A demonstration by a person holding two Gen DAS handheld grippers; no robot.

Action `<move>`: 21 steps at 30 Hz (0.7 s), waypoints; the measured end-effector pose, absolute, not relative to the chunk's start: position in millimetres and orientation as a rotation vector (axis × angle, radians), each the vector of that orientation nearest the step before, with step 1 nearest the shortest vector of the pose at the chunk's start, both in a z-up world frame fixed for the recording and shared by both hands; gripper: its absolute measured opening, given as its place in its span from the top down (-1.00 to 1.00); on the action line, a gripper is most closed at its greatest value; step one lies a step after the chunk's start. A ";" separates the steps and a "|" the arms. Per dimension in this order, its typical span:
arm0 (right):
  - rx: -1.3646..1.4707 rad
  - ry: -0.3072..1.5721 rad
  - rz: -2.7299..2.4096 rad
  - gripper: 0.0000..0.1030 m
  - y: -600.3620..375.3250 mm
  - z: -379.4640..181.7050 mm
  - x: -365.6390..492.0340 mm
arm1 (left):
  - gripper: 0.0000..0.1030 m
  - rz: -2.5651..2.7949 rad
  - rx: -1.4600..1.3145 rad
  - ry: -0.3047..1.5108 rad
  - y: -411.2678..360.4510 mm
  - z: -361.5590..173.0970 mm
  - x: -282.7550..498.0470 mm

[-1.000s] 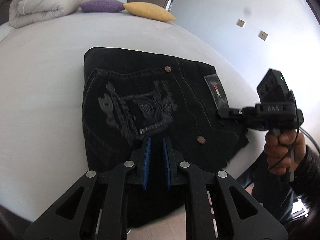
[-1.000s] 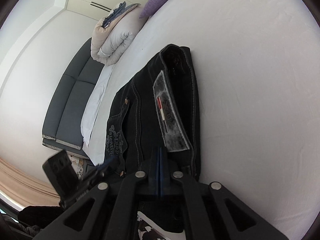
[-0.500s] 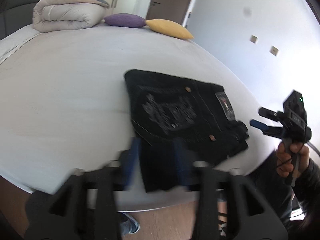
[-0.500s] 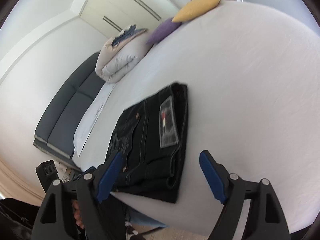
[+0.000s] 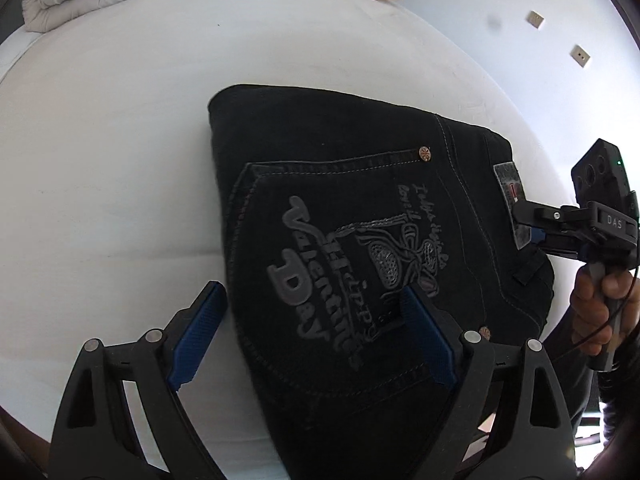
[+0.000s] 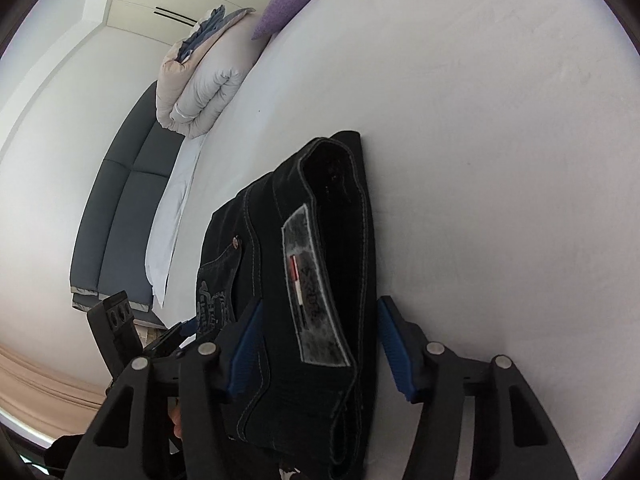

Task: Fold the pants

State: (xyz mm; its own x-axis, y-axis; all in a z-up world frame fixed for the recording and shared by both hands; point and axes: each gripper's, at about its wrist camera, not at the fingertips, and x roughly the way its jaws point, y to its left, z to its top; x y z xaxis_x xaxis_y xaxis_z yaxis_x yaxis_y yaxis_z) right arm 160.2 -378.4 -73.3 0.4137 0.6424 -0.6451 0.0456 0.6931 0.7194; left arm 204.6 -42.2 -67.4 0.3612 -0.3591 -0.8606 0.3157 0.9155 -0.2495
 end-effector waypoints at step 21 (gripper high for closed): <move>0.303 1.029 0.286 0.60 -322.8 -38.0 148.9 | 0.46 -0.420 -0.049 1.114 -42.9 -55.3 204.5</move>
State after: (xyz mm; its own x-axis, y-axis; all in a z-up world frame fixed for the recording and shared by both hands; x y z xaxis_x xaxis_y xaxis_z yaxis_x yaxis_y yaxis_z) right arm 148.9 -322.8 -38.0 0.4860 0.3716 -0.7910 -0.0906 0.9216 0.3773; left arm 204.5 -42.9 -55.3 0.3710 -0.3514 -0.8596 0.3028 0.9208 -0.2457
